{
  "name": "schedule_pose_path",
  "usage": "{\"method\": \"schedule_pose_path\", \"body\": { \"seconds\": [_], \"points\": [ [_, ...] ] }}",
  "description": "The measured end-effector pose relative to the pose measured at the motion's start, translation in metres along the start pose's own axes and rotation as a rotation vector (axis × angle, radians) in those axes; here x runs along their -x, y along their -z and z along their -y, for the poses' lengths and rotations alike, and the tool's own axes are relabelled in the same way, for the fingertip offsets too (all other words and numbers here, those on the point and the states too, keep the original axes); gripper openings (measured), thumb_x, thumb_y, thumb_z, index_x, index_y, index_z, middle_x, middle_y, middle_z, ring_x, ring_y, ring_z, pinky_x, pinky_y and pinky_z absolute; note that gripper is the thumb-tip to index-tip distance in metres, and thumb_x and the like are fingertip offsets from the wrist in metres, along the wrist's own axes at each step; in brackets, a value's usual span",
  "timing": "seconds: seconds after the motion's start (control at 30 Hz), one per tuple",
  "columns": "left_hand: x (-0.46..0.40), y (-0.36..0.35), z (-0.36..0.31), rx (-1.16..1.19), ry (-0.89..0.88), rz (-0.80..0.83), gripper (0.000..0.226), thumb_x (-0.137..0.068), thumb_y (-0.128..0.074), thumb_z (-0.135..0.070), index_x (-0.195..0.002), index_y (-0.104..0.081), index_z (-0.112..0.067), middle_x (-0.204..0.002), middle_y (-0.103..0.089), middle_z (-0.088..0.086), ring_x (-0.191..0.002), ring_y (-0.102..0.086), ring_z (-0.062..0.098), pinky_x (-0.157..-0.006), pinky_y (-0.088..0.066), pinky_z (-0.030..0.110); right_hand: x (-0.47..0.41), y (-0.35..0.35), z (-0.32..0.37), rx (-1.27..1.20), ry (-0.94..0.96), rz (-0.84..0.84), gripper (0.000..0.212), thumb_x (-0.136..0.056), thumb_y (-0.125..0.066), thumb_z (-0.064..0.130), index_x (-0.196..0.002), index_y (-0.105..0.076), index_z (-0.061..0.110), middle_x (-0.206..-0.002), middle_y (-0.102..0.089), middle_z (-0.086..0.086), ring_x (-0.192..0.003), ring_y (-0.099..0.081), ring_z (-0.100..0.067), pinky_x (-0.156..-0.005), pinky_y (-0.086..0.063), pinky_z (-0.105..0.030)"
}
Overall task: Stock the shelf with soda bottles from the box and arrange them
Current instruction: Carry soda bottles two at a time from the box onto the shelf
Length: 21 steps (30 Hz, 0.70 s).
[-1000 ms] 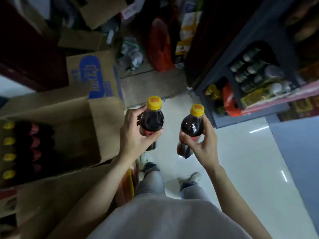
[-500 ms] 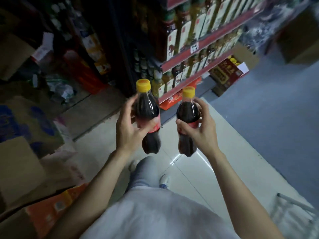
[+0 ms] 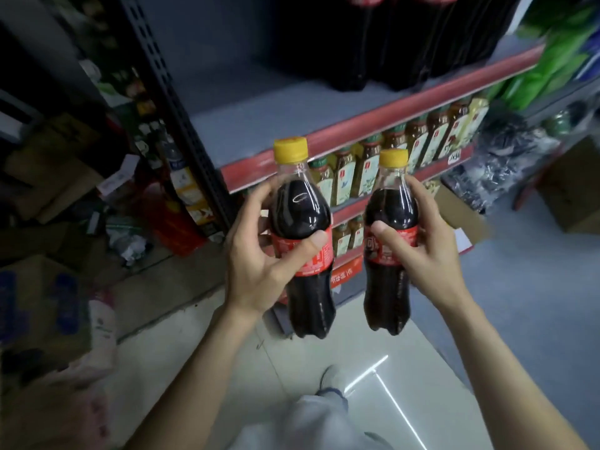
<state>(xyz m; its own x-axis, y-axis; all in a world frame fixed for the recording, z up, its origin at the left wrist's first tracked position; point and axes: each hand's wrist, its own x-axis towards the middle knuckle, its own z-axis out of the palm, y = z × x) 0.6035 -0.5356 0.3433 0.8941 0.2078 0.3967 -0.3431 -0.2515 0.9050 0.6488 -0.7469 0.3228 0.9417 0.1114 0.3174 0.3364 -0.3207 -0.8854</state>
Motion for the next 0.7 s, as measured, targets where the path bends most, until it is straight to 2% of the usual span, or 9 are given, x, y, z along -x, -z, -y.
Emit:
{"method": "schedule_pose_path", "body": {
  "seconds": [0.07,0.17,0.23,0.33,0.37,0.47,0.57,0.6,0.7],
  "points": [
    [-0.028,-0.019,-0.016,-0.031,-0.042,-0.055,0.062,-0.069,-0.073,-0.044,-0.126,-0.048,-0.037,-0.124,-0.06,-0.008,-0.114,-0.059,0.021,-0.094,-0.049,0.05,-0.037,0.022,0.008,-0.038,0.062,0.018,0.058,-0.078,-0.065,0.048,-0.128,-0.038,0.051,-0.107,-0.057,0.04,-0.1,-0.059,0.007,-0.086,-0.044,-0.01],
    [-0.067,-0.044,-0.039,-0.058,-0.124,-0.132,0.065,-0.071,-0.072,-0.041,-0.129,-0.046,-0.029,-0.127,-0.058,-0.002,-0.117,-0.057,0.023,-0.095,-0.048,0.05,-0.09,0.051,0.018,-0.126,0.164,0.043,0.058,-0.083,-0.069,0.033,-0.133,-0.041,0.034,-0.104,-0.059,0.036,-0.095,-0.059,0.008,-0.082,-0.042,-0.006],
    [-0.09,-0.061,-0.051,-0.085,-0.187,-0.196,0.064,-0.073,-0.072,-0.038,-0.13,-0.044,-0.028,-0.126,-0.057,-0.006,-0.119,-0.055,0.021,-0.097,-0.048,0.044,-0.126,0.068,0.023,-0.179,0.233,0.044,0.057,-0.085,-0.068,0.03,-0.136,-0.042,0.023,-0.104,-0.06,0.03,-0.096,-0.059,0.006,-0.083,-0.042,-0.009],
    [-0.119,-0.084,-0.066,-0.153,-0.28,-0.315,0.065,-0.076,-0.072,-0.03,-0.132,-0.04,-0.023,-0.126,-0.052,-0.014,-0.119,-0.054,0.012,-0.095,-0.047,0.028,-0.174,0.087,0.033,-0.228,0.349,0.058,0.06,-0.086,-0.067,0.033,-0.136,-0.04,0.015,-0.108,-0.061,0.02,-0.098,-0.059,0.004,-0.087,-0.044,-0.015],
    [-0.128,-0.09,-0.069,-0.188,-0.312,-0.36,0.065,-0.077,-0.072,-0.028,-0.132,-0.039,-0.02,-0.127,-0.051,-0.012,-0.121,-0.052,0.014,-0.097,-0.046,0.031,-0.188,0.092,0.038,-0.242,0.381,0.065,0.06,-0.087,-0.068,0.032,-0.137,-0.039,0.013,-0.112,-0.059,0.018,-0.101,-0.058,0.003,-0.089,-0.044,-0.017],
    [-0.159,-0.101,-0.073,-0.316,-0.397,-0.466,0.066,-0.079,-0.074,-0.028,-0.133,-0.036,-0.022,-0.133,-0.049,0.004,-0.127,-0.048,0.023,-0.103,-0.042,0.05,-0.225,0.097,0.052,-0.274,0.473,0.061,0.062,-0.088,-0.068,0.029,-0.139,-0.037,0.012,-0.12,-0.058,0.011,-0.108,-0.057,-0.002,-0.096,-0.045,-0.024],
    [-0.191,-0.1,-0.074,-0.387,-0.405,-0.544,0.068,-0.08,-0.074,-0.032,-0.135,-0.035,-0.026,-0.136,-0.049,0.005,-0.129,-0.048,0.02,-0.104,-0.041,0.049,-0.248,0.089,0.063,-0.301,0.524,0.057,0.067,-0.086,-0.07,0.031,-0.14,-0.035,0.011,-0.13,-0.056,-0.005,-0.119,-0.054,-0.015,-0.103,-0.044,-0.039],
    [-0.199,-0.097,-0.073,-0.413,-0.396,-0.57,0.068,-0.079,-0.074,-0.033,-0.136,-0.036,-0.026,-0.137,-0.049,0.0,-0.129,-0.047,0.016,-0.106,-0.041,0.045,-0.254,0.084,0.065,-0.306,0.538,0.062,0.068,-0.085,-0.071,0.03,-0.139,-0.035,0.009,-0.131,-0.055,-0.005,-0.121,-0.053,-0.014,-0.103,-0.043,-0.037],
    [-0.215,-0.083,-0.066,-0.484,-0.351,-0.637,0.07,-0.078,-0.074,-0.036,-0.137,-0.041,-0.02,-0.137,-0.048,-0.01,-0.129,-0.045,0.005,-0.109,-0.038,0.031,-0.263,0.061,0.071,-0.313,0.572,0.075,0.069,-0.085,-0.072,0.026,-0.139,-0.035,0.005,-0.135,-0.052,-0.002,-0.123,-0.051,-0.008,-0.102,-0.038,-0.019]
  ]
}}
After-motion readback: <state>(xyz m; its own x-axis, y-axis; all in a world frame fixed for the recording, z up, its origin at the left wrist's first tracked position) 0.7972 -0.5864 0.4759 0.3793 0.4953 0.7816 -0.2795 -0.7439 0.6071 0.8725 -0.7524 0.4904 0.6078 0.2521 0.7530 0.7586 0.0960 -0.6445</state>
